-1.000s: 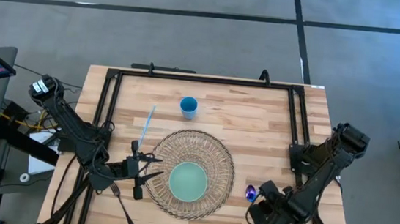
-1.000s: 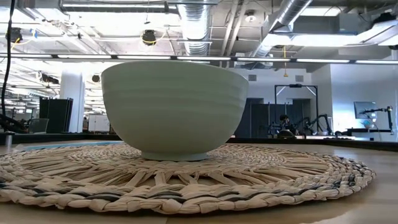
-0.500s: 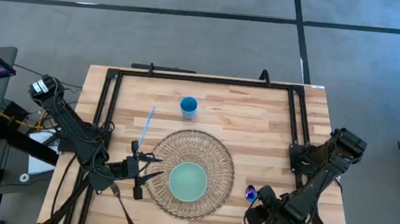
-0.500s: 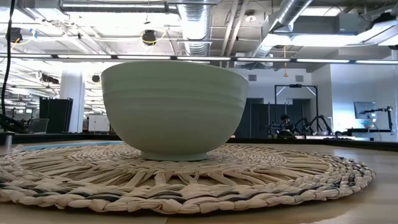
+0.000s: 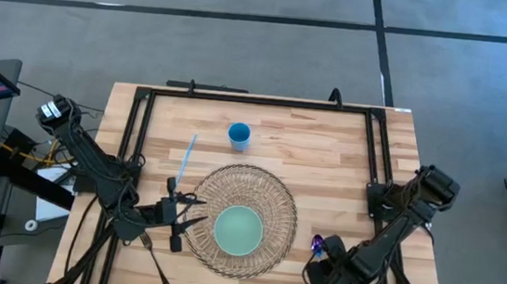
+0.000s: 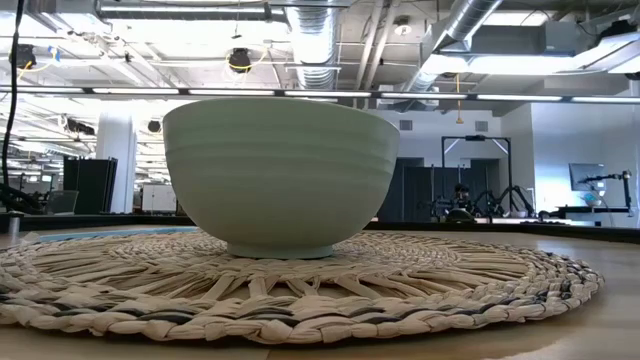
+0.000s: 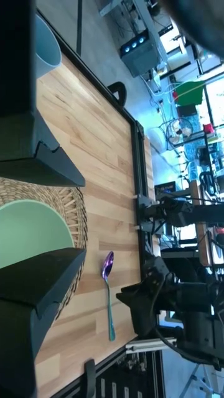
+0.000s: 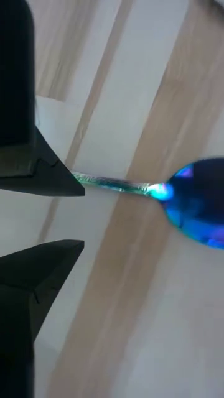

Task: Pick & Place Utensil
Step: Put the blue spoon into the green bowl on the brown placemat

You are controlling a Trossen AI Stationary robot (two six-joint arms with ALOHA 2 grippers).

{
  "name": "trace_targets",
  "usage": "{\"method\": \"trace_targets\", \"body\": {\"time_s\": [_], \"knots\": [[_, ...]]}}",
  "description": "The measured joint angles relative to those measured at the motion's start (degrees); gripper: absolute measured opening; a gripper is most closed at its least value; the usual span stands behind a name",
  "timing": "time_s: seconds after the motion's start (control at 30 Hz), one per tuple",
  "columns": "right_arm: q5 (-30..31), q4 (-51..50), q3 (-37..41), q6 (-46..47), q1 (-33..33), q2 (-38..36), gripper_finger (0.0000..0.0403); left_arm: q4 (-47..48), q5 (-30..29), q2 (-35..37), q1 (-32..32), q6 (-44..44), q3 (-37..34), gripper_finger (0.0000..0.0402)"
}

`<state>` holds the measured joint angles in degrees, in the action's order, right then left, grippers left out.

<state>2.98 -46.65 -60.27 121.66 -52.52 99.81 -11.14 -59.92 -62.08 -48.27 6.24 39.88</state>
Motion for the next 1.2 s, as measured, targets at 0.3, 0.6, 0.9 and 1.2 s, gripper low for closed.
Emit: {"method": "trace_targets", "body": {"time_s": [0.3, 0.6, 0.9, 1.2], "knots": [[-0.04, 0.23, 0.00, 7.25, -2.72, 0.00, 0.0117, -0.02, 2.80, 0.00, -0.15, 0.00, 0.00, 0.0172], [-0.02, 2.07, 0.00, 7.00, -3.34, -0.02, 0.0117, -0.04, 2.78, 0.00, -0.15, 0.01, 0.00, 0.0172], [0.03, 2.21, 0.00, 6.94, -3.34, -0.02, 0.0148, -0.04, 2.80, 0.00, -0.15, 0.02, 0.00, 0.0172], [0.31, 4.11, -0.04, 6.94, -2.89, 2.45, 0.0184, -0.04, 2.78, 0.00, -0.17, 0.02, 0.00, 0.0172]]}}
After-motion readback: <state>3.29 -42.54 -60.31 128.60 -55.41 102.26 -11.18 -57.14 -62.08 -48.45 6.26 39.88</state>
